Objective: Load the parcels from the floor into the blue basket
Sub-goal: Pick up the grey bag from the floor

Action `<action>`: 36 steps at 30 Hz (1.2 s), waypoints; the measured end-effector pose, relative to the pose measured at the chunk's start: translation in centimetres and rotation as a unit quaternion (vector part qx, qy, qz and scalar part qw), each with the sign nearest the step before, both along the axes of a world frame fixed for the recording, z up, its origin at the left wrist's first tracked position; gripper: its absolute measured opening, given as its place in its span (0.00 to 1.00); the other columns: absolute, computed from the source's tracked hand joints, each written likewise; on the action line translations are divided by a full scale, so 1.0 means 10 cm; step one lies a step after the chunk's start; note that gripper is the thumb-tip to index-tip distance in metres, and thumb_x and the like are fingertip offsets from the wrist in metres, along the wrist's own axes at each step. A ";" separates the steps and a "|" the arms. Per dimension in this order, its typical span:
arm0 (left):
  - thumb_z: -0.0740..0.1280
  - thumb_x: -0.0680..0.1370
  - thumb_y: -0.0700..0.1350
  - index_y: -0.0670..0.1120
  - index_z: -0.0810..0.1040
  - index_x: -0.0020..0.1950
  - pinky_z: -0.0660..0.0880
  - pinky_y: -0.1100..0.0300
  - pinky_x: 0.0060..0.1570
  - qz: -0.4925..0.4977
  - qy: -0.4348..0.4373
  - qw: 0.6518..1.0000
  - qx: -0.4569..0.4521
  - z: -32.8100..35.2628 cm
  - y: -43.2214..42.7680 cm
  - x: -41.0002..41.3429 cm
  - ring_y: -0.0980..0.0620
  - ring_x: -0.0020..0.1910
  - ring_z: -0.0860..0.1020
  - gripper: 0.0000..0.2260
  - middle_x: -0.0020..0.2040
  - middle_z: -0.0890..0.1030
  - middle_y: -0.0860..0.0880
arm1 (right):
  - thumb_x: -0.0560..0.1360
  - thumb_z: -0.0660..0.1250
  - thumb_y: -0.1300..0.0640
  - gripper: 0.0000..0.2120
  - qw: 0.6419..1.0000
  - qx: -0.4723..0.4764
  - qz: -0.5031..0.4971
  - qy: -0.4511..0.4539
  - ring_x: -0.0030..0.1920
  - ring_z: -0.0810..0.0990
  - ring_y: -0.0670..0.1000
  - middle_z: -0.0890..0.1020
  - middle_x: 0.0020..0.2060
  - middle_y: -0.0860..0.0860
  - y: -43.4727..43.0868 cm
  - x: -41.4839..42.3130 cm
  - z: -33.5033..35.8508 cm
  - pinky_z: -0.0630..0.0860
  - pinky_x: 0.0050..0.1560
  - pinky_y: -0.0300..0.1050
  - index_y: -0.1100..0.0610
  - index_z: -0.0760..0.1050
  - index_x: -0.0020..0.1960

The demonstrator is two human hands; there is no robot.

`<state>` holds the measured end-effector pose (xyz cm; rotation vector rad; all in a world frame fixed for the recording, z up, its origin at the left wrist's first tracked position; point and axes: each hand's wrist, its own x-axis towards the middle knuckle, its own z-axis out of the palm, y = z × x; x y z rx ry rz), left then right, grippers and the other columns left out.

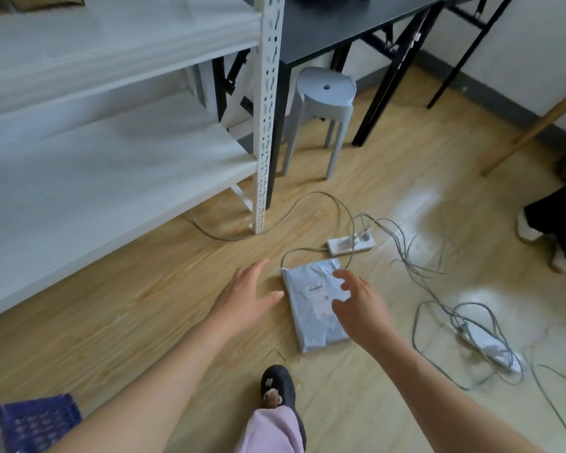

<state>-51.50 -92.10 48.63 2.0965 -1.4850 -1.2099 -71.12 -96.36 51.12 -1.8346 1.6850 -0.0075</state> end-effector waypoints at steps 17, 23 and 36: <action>0.66 0.75 0.56 0.55 0.56 0.75 0.67 0.53 0.67 0.080 0.055 0.991 0.096 -1.35 -1.82 -0.39 0.48 0.68 0.69 0.32 0.73 0.62 0.48 | 0.76 0.63 0.61 0.24 0.995 0.076 -0.013 0.055 0.60 0.75 0.54 0.74 0.64 0.54 -2.08 -0.53 -1.19 0.69 0.51 0.40 0.52 0.65 0.71; 0.67 0.74 0.57 0.55 0.56 0.75 0.67 0.54 0.65 0.126 0.052 0.977 0.163 -2.26 -1.87 -0.44 0.48 0.68 0.68 0.33 0.73 0.61 0.47 | 0.75 0.63 0.61 0.24 0.989 0.137 -0.004 0.064 0.60 0.75 0.54 0.74 0.62 0.54 -2.22 -0.64 -2.22 0.69 0.53 0.42 0.53 0.65 0.70; 0.72 0.71 0.56 0.50 0.50 0.77 0.70 0.52 0.62 0.263 0.149 0.904 0.303 -4.85 -2.04 -0.98 0.47 0.71 0.66 0.43 0.76 0.58 0.47 | 0.73 0.63 0.61 0.31 0.964 0.237 -0.009 0.121 0.64 0.72 0.57 0.72 0.66 0.57 -2.36 -1.30 -4.70 0.69 0.56 0.43 0.57 0.58 0.74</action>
